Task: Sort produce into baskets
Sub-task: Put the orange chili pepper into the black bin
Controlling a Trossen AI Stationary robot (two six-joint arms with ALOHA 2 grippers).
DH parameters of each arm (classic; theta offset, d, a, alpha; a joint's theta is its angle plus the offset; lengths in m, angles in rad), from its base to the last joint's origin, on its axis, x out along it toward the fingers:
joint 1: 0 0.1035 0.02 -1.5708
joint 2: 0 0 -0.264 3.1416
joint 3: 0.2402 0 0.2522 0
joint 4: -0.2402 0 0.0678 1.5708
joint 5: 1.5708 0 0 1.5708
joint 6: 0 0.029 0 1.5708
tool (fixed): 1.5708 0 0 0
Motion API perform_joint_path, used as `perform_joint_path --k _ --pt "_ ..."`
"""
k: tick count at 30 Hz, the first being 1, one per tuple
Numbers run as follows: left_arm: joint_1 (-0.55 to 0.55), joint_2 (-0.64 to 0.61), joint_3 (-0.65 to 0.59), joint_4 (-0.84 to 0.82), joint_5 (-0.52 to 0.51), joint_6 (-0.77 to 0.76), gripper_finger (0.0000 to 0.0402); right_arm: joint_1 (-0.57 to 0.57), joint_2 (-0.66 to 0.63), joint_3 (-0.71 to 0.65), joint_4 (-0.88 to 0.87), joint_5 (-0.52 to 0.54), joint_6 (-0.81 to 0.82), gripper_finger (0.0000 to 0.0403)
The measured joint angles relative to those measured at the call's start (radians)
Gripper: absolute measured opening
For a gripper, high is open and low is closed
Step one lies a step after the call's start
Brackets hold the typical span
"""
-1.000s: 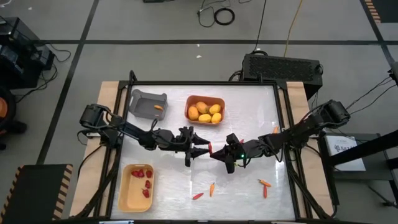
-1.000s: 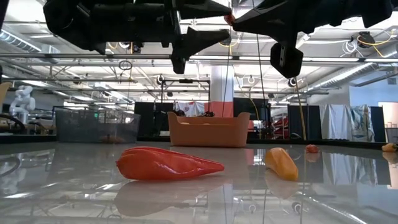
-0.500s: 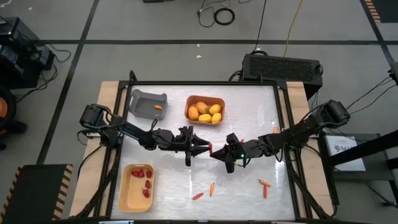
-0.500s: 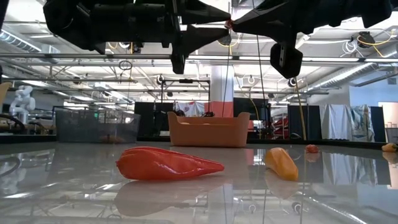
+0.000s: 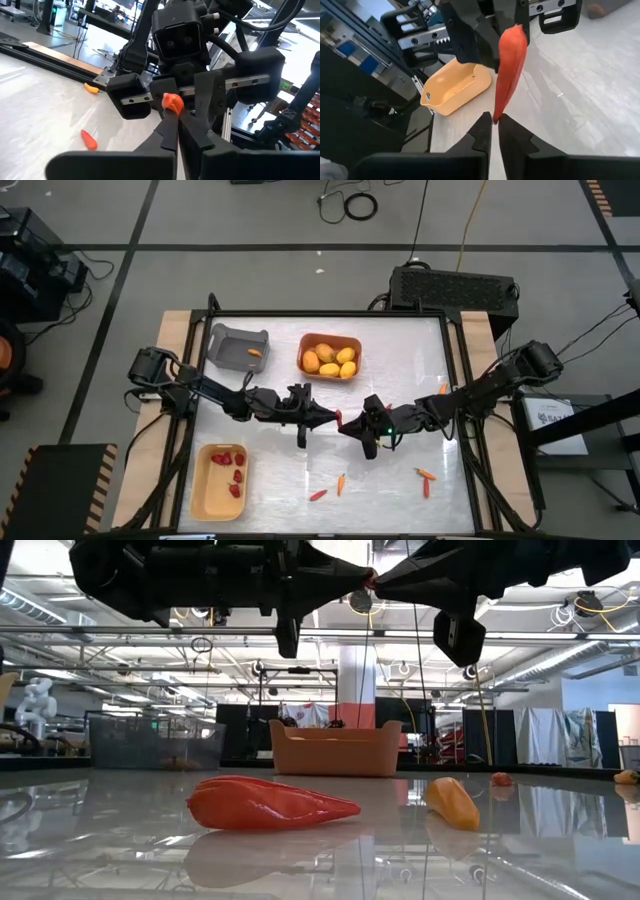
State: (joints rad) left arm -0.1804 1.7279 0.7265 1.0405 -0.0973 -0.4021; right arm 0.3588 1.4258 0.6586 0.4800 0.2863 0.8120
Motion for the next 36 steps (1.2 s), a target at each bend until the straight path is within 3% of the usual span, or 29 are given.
perform_joint_path --k 9,15,23,30,33,36 --pt "0.054 -0.060 0.000 -0.035 0.089 0.000 0.0009 0.003 0.000 0.000 -0.041 -0.005 -0.042 0.0107" --pt "0.130 -0.230 0.000 -0.363 0.088 0.086 0.0010 0.003 0.000 0.000 -0.180 -0.033 0.046 0.0139" --pt "0.250 -0.577 0.000 -1.027 -0.197 0.159 0.0010 0.039 0.000 0.000 -0.276 -0.025 0.114 0.0144" --pt "0.351 -0.757 0.000 -1.420 -0.498 0.135 0.0010 0.077 0.000 0.000 -0.276 0.090 0.080 0.0144" --pt "0.412 -0.757 0.000 -1.551 -0.518 0.050 0.0010 0.078 0.000 0.000 -0.275 0.086 0.078 0.0144" --pt "0.469 -0.735 0.000 -1.632 -0.476 -0.007 0.0010 0.081 0.000 0.000 -0.276 0.053 0.078 0.0144"
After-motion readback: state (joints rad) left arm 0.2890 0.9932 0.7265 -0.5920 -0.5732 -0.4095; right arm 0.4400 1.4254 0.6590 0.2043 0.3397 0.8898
